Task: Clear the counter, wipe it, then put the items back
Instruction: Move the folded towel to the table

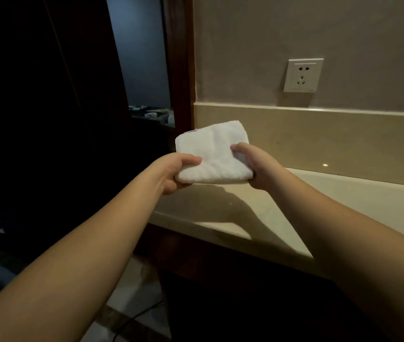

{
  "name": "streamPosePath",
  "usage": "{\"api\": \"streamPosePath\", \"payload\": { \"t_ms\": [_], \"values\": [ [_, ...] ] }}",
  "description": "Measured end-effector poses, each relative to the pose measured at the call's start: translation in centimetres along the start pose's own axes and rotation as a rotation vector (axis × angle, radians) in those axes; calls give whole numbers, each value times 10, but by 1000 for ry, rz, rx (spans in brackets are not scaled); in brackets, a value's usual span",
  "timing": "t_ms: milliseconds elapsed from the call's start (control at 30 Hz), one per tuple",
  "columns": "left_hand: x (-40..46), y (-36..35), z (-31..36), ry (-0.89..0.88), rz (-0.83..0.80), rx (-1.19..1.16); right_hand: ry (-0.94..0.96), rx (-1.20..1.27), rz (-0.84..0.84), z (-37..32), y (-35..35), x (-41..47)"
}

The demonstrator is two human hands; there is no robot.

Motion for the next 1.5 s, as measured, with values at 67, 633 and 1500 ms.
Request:
{"api": "streamPosePath", "payload": {
  "t_ms": [67, 633, 1500],
  "values": [
    [-33, -2, -18, -29, -49, -37, 45, 40, -22, 3, 1, -40],
    [-214, -61, -210, 339, -459, -217, 11, 460, 225, 114, 91, -350],
    [-394, -406, -431, 505, -893, 583, 15, 385, 1033, 181, 344, -740]
  ]
}}
Point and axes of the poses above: each hand's wrist, its own x-axis towards the middle knuckle, its own y-axis out of the back of the hand, z = x × y, the point moved 1 cm from there along x, towards the middle knuckle, and after that the axes turned 8 degrees about y, right-handed, at the moved point
